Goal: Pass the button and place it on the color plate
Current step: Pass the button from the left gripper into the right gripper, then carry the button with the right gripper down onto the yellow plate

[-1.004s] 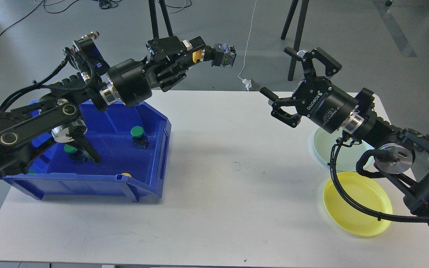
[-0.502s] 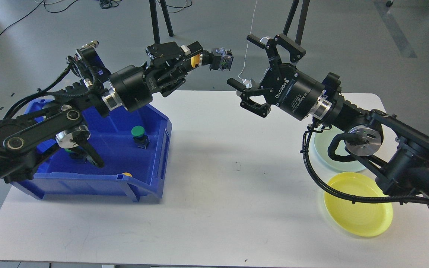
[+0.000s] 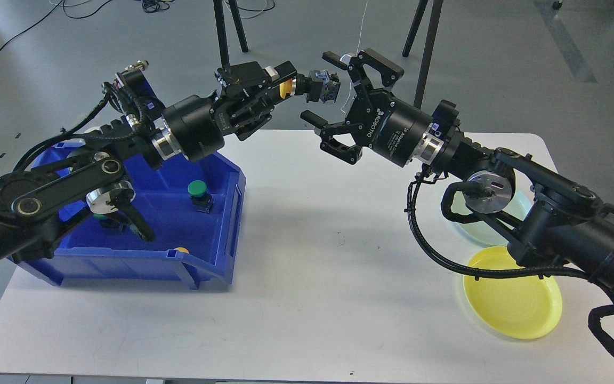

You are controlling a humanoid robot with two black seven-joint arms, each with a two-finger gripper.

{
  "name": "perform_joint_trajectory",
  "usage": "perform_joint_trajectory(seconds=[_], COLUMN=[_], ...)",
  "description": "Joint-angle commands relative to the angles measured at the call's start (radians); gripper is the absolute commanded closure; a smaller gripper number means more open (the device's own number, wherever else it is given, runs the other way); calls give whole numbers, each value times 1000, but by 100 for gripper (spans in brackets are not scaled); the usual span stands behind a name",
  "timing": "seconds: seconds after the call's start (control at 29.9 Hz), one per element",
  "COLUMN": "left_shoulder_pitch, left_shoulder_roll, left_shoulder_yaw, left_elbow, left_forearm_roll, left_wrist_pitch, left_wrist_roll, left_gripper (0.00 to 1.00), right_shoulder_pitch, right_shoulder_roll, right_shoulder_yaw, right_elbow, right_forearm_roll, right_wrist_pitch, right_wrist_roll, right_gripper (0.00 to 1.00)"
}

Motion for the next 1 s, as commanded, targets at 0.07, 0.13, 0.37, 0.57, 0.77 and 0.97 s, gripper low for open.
perform_joint_trajectory(seconds=[0.07,0.13,0.37,0.57,0.77,0.97], left_shoulder_pitch=[0,2,6,8,6,6], left_shoulder_roll=[0,1,1,3,9,24], left_shoulder_yaw=[0,0,0,0,-14,-15], left_elbow=[1,1,1,1,-1,7], left_forearm_roll=[0,0,-2,0,-14,-15], left_wrist_pitch=[-2,-5,-8,-12,-12,-12], left_wrist_roll=[0,0,0,0,0,0], left_gripper=[100,100,100,83,1,1], right_shoulder_pitch=[5,7,7,7,-2,-68], right_shoulder_roll=[2,3,-6,-6,-15,-84], right_shoulder_yaw=[-3,-1,0,0,2,66], right_elbow=[-2,-3,-2,-2,-2,12], right_forearm_roll=[-11,-14,-12,-12,-12,1], right_wrist_pitch=[0,0,0,0,0,0], right_wrist_roll=[0,0,0,0,0,3], right_gripper=[66,86,99,100,100,100])
